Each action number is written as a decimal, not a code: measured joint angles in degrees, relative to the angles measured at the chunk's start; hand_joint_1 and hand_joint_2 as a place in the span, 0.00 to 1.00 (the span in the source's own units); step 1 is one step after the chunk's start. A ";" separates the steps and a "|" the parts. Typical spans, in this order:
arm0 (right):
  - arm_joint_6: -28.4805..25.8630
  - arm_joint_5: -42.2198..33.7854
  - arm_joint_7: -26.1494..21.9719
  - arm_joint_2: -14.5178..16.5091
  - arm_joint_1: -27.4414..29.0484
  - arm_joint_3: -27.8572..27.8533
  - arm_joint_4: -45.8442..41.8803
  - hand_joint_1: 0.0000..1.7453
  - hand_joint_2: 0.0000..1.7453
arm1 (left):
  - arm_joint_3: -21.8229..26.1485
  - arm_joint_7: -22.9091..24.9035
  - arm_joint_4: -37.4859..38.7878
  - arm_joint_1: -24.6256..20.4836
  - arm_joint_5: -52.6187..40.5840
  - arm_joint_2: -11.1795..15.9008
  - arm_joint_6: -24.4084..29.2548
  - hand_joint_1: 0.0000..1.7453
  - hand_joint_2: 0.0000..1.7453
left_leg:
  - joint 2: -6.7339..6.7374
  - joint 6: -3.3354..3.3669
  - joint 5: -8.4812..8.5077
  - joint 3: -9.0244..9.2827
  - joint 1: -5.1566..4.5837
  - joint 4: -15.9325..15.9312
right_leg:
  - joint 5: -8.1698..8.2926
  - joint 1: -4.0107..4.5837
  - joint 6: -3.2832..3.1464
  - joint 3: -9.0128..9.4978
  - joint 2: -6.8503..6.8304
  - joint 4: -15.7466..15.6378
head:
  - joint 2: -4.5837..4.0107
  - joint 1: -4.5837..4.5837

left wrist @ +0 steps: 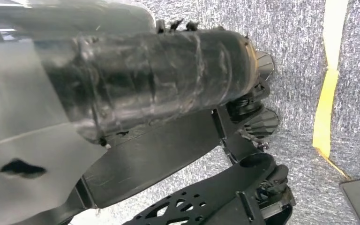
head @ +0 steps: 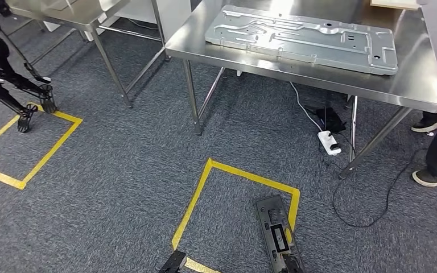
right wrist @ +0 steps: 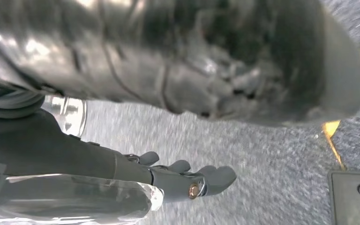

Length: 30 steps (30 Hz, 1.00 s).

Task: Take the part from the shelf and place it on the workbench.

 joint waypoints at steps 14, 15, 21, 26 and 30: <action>0.20 3.02 -0.80 0.88 -0.41 6.42 2.00 0.00 0.00 | -2.33 1.56 0.00 -0.24 -1.14 -0.25 0.53 0.00 0.00 | 3.92 0.51 -0.94 4.22 -0.57 -2.97 | 1.32 0.44 0.64 -0.86 -6.53 -0.54 | 0.00 -0.32; 0.20 3.02 -0.71 0.98 -0.48 6.66 2.05 0.00 0.00 | -2.41 1.56 0.00 -0.21 -1.13 -0.26 0.53 0.00 0.00 | 3.48 0.94 -0.64 4.33 -0.48 -3.44 | 1.02 0.35 0.93 -0.96 -5.93 -0.30 | 0.00 -0.27; 0.30 3.01 -0.56 1.03 -0.29 7.99 2.64 0.00 0.00 | -3.01 1.59 0.00 -0.35 -1.13 -0.40 0.55 0.00 0.00 | 0.10 2.46 0.27 4.44 -0.51 -4.14 | -5.37 0.54 0.97 -8.27 -1.30 15.03 | 0.00 0.19; 2.31 3.00 0.70 1.01 -0.51 9.07 3.20 0.00 0.00 | -3.35 1.84 0.00 -0.48 -1.18 -0.67 0.56 0.00 0.00 | -3.46 1.87 -0.38 3.62 -0.43 -2.54 | 1.73 0.14 0.59 -2.77 3.10 1.86 | 0.01 0.17; 4.05 3.16 2.77 1.31 -0.53 10.19 3.59 0.00 0.00 | -3.49 2.20 0.00 -0.57 -1.30 -0.85 0.56 0.00 0.00 | -5.22 0.56 -0.29 2.32 0.13 -2.12 | 1.71 0.25 0.00 -1.70 2.96 -0.51 | 0.00 0.12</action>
